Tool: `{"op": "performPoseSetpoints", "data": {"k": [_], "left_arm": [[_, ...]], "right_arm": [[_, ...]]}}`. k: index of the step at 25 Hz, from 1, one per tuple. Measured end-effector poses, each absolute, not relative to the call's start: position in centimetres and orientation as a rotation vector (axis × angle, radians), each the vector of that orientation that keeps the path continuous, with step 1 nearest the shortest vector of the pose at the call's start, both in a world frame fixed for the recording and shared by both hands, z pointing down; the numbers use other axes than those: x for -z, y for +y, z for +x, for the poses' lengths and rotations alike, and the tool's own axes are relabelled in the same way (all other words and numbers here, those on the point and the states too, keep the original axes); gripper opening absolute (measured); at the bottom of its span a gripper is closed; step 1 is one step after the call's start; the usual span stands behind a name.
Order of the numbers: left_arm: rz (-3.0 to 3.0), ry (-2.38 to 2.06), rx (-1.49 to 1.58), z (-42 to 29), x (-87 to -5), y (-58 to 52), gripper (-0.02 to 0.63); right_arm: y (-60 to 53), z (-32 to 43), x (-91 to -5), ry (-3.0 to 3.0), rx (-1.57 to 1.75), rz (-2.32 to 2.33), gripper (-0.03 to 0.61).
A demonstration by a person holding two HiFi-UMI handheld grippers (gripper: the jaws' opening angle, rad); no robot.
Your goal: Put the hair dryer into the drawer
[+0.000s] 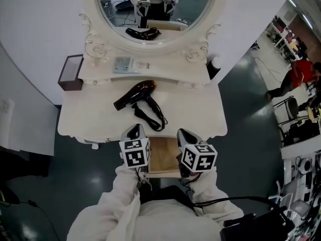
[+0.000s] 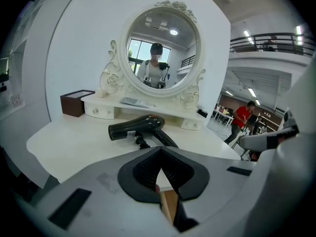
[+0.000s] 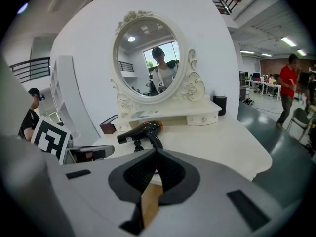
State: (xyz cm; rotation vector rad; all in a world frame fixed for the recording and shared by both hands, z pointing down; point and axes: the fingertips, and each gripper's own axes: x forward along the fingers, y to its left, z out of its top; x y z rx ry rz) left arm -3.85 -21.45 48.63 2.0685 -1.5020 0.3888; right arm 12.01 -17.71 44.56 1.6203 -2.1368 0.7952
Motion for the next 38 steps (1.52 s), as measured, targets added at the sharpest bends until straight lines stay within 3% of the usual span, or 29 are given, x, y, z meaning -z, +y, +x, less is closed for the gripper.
{"op": "performPoseSetpoints", "data": {"k": [22,35,38], "left_arm": [[1.844,-1.723,-0.454,-0.4,-49.4,-19.0,-0.003],[1.787,-1.802,-0.381,-0.8,-47.8,-21.7,-0.003],[1.772,-1.783,-0.351,-1.0,-48.2,-23.0,0.049]], "right_arm": [[-19.6,14.6,-46.8,-2.264,-0.83,1.244,0.061],[-24.2,12.4,-46.1,-2.346,-0.706,1.079,0.061],[-25.8,11.6,-46.3,-2.359,-0.677,1.055,0.063]]}}
